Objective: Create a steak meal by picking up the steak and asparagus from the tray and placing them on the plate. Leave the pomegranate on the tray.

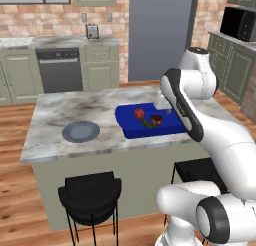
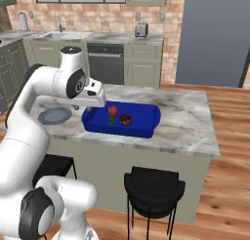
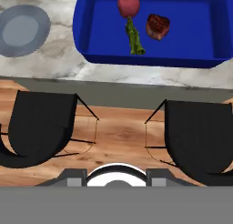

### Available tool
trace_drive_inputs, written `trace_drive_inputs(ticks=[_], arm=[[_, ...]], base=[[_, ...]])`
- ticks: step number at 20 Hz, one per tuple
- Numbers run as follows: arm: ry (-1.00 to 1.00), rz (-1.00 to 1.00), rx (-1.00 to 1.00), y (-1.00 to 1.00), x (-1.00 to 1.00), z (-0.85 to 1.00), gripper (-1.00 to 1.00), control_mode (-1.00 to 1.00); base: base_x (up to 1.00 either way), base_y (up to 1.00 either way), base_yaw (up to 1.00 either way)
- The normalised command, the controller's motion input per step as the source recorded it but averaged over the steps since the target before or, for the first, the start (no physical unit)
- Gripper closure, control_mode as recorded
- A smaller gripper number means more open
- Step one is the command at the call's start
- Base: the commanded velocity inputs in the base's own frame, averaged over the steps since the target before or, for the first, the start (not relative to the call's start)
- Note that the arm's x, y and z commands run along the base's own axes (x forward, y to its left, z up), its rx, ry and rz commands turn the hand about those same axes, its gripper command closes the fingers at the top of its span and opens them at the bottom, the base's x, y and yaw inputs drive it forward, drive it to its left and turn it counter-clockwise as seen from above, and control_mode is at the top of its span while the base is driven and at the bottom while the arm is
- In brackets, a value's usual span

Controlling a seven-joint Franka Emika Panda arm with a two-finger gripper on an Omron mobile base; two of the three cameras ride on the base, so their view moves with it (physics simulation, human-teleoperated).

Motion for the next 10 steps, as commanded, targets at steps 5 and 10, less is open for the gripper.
trace_drive_inputs(ticks=[5, 10], arm=[[0.0, 0.0, 0.0, -0.01, 0.2, 0.0, -1.0, -1.0], [0.09, 0.0, 0.0, -0.29, 0.48, 0.0, -1.0, -1.0]], base=[[0.0, 0.0, 0.0], [0.0, 0.0, 0.0]])
